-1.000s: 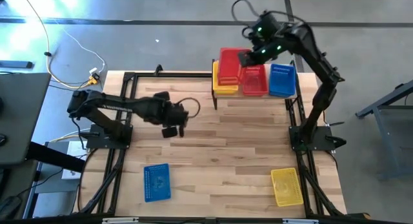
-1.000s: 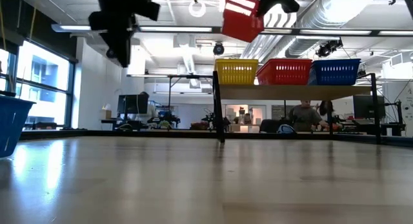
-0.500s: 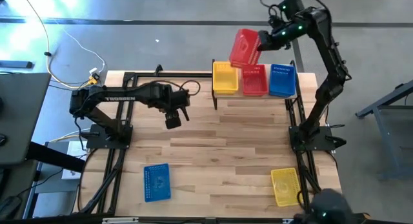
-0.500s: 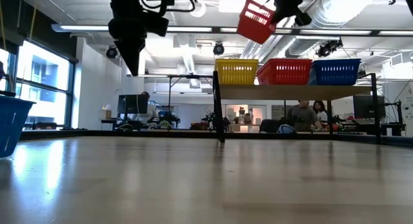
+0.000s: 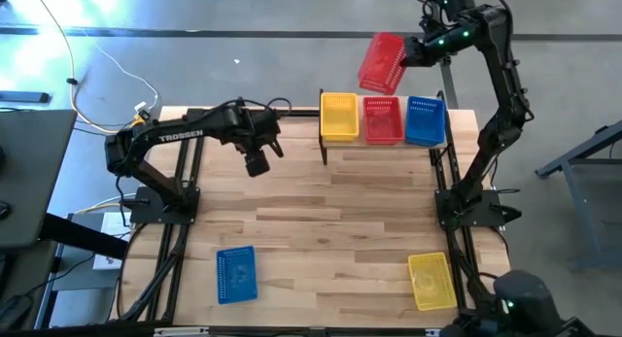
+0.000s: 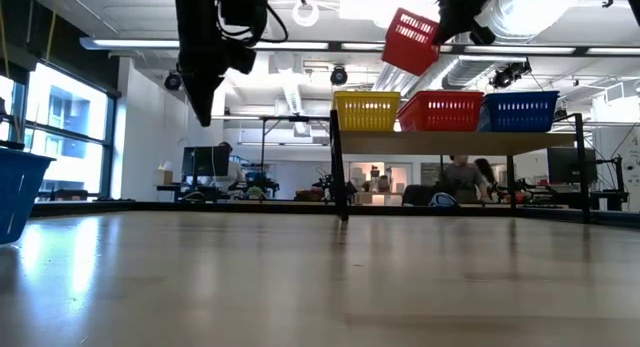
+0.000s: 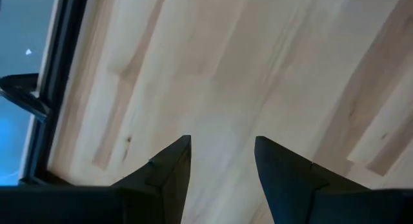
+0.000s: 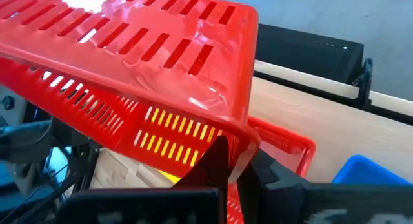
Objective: Stack baskets on shelf by color
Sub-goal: Stack the red basket on the stacked red baskets on the shelf
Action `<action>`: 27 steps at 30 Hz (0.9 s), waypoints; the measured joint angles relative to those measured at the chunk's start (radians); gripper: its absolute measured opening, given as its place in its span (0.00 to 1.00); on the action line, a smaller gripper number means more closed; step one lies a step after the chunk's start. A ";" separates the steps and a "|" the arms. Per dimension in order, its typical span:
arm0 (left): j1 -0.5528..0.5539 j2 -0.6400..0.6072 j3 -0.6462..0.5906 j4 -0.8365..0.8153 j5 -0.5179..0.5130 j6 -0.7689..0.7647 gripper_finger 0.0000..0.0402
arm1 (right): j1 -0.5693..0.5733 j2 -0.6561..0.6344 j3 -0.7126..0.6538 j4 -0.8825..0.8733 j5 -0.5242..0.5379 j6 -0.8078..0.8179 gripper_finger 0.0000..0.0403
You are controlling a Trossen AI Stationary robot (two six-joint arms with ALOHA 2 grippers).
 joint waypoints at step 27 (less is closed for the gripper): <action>0.113 0.000 0.000 -0.001 0.032 0.155 0.40 | 0.054 -0.311 -0.374 -0.002 0.167 -0.029 0.00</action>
